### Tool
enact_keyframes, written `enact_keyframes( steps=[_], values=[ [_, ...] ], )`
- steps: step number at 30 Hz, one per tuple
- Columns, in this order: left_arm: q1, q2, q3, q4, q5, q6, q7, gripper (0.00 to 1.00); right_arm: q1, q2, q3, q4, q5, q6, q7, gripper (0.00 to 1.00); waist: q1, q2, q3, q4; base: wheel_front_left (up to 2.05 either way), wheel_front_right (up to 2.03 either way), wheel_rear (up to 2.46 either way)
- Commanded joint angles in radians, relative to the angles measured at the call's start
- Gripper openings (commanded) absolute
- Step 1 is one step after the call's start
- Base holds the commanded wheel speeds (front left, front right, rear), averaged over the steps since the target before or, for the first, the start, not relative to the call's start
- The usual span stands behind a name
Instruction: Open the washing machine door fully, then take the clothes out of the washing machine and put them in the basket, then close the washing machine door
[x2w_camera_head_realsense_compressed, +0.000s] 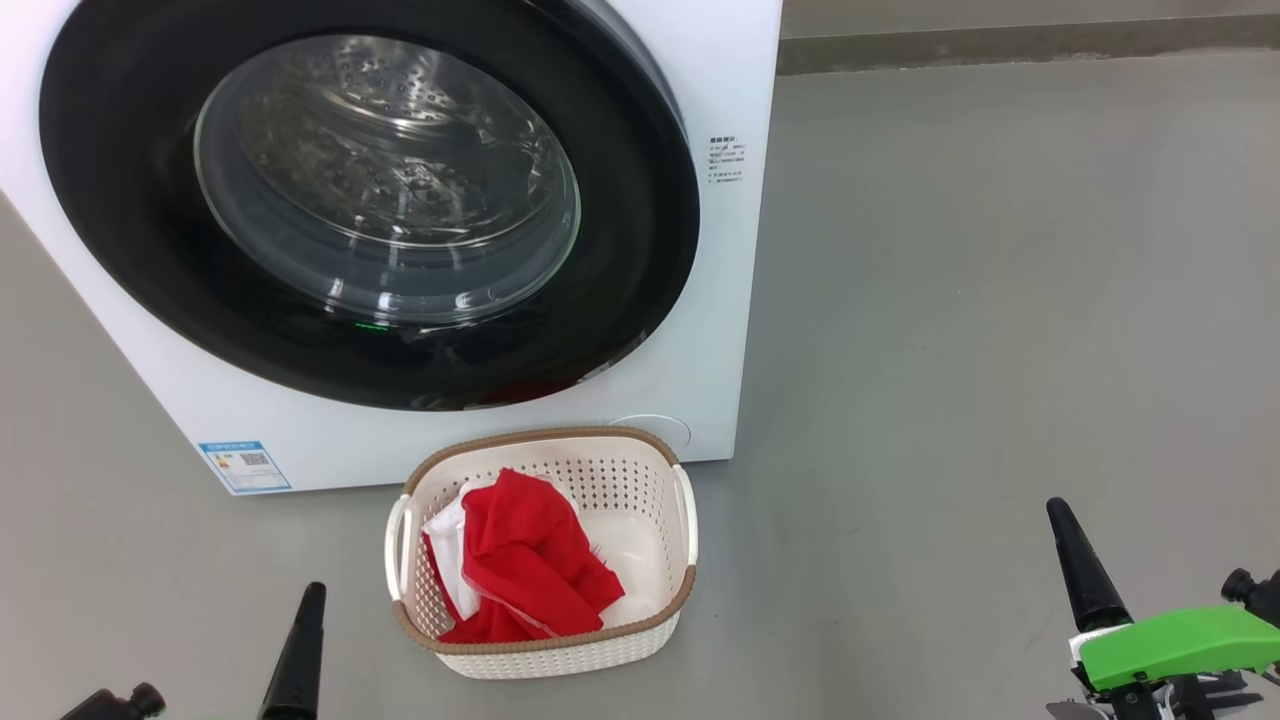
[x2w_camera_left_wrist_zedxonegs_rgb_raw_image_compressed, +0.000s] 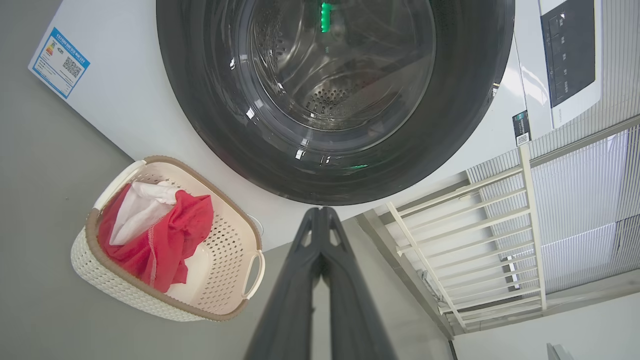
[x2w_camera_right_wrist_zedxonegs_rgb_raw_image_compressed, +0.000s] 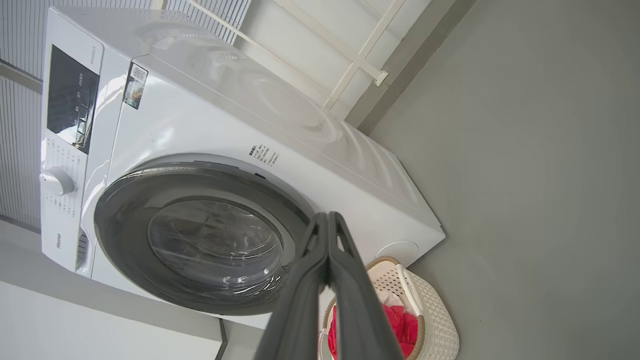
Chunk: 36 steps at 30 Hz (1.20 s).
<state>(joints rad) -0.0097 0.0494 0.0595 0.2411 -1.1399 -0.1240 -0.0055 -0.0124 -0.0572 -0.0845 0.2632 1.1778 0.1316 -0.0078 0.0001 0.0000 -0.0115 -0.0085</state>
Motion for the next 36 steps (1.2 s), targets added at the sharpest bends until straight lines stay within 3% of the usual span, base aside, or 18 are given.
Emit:
enact_keyframes(
  steps=[1, 36],
  values=[
    [-0.051, 0.011, 0.027, -0.017, -0.027, -0.005, 0.008, 0.00, -0.060, -0.008, 0.007, -0.023, 0.024, -0.001, 0.006, 0.00, 0.0000, 0.0000, 0.000, 0.000, 0.00, 0.00, 0.00],
    [-0.092, 0.002, 0.051, 0.001, -0.409, -0.006, 0.104, 0.00, -0.091, 0.005, -0.025, -0.019, 0.376, -0.001, 0.106, 0.00, 0.0000, 0.0000, 0.013, 0.007, 0.00, 0.00, 0.00]
  ],
)
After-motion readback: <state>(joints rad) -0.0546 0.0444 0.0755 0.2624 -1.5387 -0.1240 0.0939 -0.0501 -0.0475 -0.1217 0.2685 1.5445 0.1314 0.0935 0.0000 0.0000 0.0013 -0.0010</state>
